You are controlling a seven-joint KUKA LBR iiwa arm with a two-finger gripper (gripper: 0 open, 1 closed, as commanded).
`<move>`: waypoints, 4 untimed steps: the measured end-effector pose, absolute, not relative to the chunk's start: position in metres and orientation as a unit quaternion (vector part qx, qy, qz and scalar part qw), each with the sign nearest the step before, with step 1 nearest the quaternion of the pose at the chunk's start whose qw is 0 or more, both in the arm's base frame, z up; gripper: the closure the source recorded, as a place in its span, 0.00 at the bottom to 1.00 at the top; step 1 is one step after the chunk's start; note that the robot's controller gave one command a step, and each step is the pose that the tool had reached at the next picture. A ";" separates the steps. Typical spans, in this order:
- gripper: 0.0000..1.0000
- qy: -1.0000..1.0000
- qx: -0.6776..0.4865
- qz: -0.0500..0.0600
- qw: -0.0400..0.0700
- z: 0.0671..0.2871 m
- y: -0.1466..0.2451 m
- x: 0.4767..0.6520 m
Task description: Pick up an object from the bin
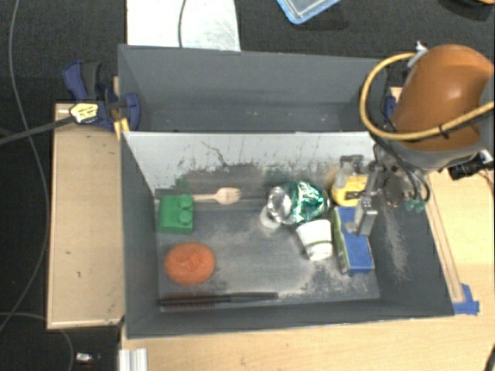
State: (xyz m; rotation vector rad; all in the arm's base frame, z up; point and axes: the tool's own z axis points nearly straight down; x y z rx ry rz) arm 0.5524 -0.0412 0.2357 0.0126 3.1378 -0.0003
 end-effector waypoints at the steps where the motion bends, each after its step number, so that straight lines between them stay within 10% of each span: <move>1: 0.00 0.998 -0.059 -0.001 0.006 0.201 -0.030 0.559; 2: 0.00 0.995 -0.099 0.000 0.004 0.126 -0.038 0.561; 4: 0.00 1.000 -0.015 0.000 0.005 0.125 -0.041 0.569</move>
Offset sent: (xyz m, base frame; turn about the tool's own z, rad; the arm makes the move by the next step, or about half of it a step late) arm 0.0082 0.0016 -0.1098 -0.2085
